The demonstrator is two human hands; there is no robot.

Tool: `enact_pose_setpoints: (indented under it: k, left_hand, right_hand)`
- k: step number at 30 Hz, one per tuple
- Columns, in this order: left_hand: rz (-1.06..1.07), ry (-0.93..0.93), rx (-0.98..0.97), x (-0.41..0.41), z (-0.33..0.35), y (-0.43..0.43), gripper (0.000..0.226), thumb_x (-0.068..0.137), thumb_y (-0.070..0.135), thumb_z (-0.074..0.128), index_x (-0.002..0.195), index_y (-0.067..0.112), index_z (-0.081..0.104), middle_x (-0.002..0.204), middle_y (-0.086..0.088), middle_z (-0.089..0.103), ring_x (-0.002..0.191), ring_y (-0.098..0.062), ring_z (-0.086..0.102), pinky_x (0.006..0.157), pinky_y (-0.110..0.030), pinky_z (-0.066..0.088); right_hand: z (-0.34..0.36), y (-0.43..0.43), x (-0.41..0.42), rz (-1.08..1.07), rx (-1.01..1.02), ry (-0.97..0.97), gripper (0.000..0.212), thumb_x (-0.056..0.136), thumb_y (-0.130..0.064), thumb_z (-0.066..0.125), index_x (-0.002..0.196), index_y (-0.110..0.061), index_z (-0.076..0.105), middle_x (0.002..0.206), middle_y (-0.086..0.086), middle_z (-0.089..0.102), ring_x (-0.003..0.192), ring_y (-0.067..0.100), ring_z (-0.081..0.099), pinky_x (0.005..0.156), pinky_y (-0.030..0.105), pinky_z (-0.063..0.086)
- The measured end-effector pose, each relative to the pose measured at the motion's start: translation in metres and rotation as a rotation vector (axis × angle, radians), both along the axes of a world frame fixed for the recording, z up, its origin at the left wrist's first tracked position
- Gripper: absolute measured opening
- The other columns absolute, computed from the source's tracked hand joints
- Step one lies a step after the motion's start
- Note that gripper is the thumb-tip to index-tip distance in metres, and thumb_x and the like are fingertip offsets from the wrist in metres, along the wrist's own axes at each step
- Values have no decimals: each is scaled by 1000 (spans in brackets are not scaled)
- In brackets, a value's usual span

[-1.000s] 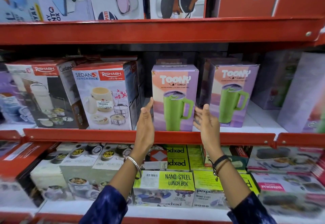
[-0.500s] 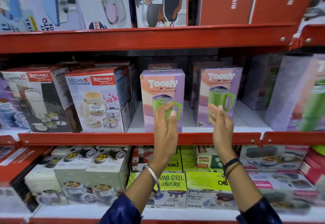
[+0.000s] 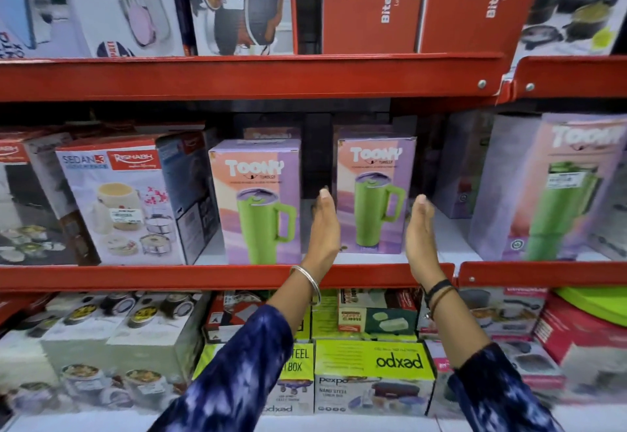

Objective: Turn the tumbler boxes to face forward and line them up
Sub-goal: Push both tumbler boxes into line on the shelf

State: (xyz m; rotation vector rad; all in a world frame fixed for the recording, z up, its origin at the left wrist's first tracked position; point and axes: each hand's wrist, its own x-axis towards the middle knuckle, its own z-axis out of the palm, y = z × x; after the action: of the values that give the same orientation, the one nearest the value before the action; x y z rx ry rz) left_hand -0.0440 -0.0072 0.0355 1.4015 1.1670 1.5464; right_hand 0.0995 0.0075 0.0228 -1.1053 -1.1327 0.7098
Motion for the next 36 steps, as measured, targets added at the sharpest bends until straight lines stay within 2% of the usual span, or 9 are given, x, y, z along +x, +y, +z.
enact_pose_setpoints:
  k: [8,21,23,25,27,29,32,34,36]
  left_hand:
    - [-35,-51,0,1,-14,10,93,64,96,12,142,49,34,158,3,32,146,-24,28,120,-56,21]
    - [-21,-34,-11,2,-16,-30,92,50,103,7,130,64,32,159,0,31,145,-27,28,117,-58,23]
    - [-11,-5,-6,0,-17,-33,101,48,103,6,135,60,32,139,0,55,120,-19,52,99,-43,42]
    - [14,19,-4,0,-17,-37,106,48,102,5,139,54,29,118,5,61,86,-4,50,72,-30,40]
    - [7,4,-3,1,-17,-39,101,50,101,4,137,57,29,142,-1,50,106,-15,57,87,-35,46]
    - [-6,8,-9,1,-17,-40,79,52,102,4,122,74,30,156,-11,34,140,-43,32,113,-55,32]
    - [-5,40,-10,-1,-17,-43,64,55,100,5,112,81,28,159,-4,30,142,-35,34,117,-56,26]
    - [4,55,-2,-3,-15,-46,77,60,98,7,129,69,28,158,0,32,131,-23,47,114,-50,30]
    - [-4,90,17,-5,-12,-50,92,64,97,13,142,51,28,158,7,31,141,-19,36,118,-54,26]
  right_hand:
    - [-6,9,14,97,-49,7,99,66,-90,16,136,-27,44,147,5,43,136,22,39,115,47,28]
    - [-11,-27,26,182,-6,77,63,96,-51,14,136,-14,45,131,3,53,119,15,50,105,31,38]
    - [-12,-34,26,175,5,72,62,96,-49,13,136,-14,46,124,0,53,115,14,51,103,30,39]
    - [-12,-41,26,166,10,78,62,96,-49,13,135,-14,47,121,-1,54,112,14,53,101,29,40]
    - [-14,-44,26,161,4,83,61,96,-49,14,135,-15,47,120,-2,54,111,13,53,99,27,40]
    - [-14,-46,24,164,0,84,60,96,-51,16,136,-17,45,121,-3,53,112,12,51,100,27,39]
    - [-13,-47,21,142,-28,33,67,88,-65,20,135,-25,46,132,-3,53,118,15,51,105,34,37]
    - [-14,-46,19,104,-40,23,79,78,-79,25,133,-28,49,139,1,53,124,18,50,109,41,37]
    - [-11,-49,16,34,-25,15,74,82,-75,28,134,-26,49,140,3,52,128,17,48,111,41,35]
